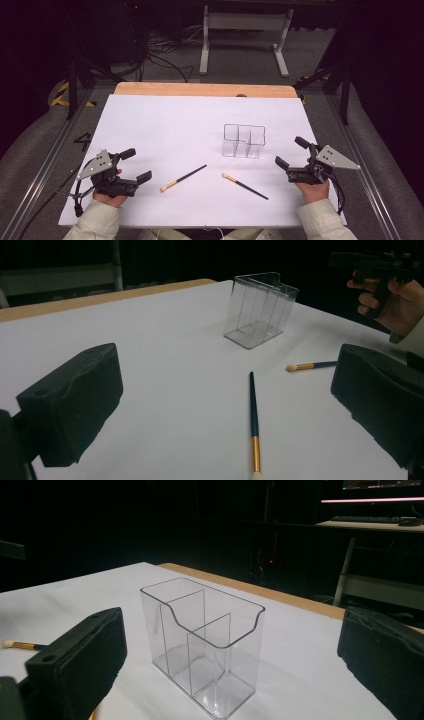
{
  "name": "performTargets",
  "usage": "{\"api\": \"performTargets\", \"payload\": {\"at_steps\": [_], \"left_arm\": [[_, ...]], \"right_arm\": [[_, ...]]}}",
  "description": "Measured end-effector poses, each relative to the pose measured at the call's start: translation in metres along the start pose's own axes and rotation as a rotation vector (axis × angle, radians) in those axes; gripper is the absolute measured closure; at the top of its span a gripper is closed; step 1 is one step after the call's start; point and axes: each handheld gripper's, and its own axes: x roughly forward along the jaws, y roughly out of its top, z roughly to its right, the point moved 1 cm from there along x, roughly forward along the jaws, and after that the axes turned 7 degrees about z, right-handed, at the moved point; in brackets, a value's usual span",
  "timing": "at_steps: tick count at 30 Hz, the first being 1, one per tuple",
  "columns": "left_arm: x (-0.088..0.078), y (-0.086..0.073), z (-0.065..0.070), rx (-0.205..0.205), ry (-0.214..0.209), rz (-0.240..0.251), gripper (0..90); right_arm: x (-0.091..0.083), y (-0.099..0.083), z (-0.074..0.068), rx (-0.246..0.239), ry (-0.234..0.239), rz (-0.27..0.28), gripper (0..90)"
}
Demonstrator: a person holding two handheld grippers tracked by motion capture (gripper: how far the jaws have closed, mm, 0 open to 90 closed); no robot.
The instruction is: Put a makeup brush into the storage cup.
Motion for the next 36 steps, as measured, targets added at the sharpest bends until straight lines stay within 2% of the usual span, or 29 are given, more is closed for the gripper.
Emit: {"api": "performTargets", "payload": {"at_steps": [14,18,19,22,25,28,30,31,32,36], "left_arm": [[0.019,0.007,0.007,0.001,-0.036,-0.015,0.4],[0.024,0.011,0.01,0.009,-0.01,-0.053,0.6],[0.026,0.012,0.011,0.004,-0.013,-0.061,1.0],[0.031,0.017,0.013,0.03,-0.003,-0.102,1.5],[0.035,0.019,0.014,0.031,-0.002,-0.116,1.0],[0.039,0.025,0.014,0.051,0.003,-0.172,1.0],[0.043,0.029,0.015,0.046,0.026,-0.223,1.6],[0.047,0.031,0.015,0.036,0.035,-0.264,0.8],[0.049,0.033,0.015,0.032,0.03,-0.286,0.4],[0.054,0.037,0.018,0.047,0.024,-0.336,0.4]], "right_arm": [[-0.003,0.0,0.0,0.008,-0.003,0.0,0.0],[-0.004,0.0,0.001,0.012,-0.005,-0.001,0.0],[-0.005,0.0,0.001,0.013,-0.003,0.002,0.0],[-0.006,0.0,0.001,0.017,-0.007,0.002,0.0],[-0.008,-0.001,0.001,0.012,-0.009,0.0,0.0],[-0.01,-0.001,0.002,0.012,-0.01,-0.002,0.0],[-0.012,-0.001,0.002,0.019,-0.014,0.0,0.0],[-0.012,-0.001,0.003,0.019,-0.014,0.001,0.0],[-0.013,-0.001,0.003,0.02,-0.014,0.0,0.0],[-0.014,-0.002,0.003,0.022,-0.013,-0.003,0.0]]}}
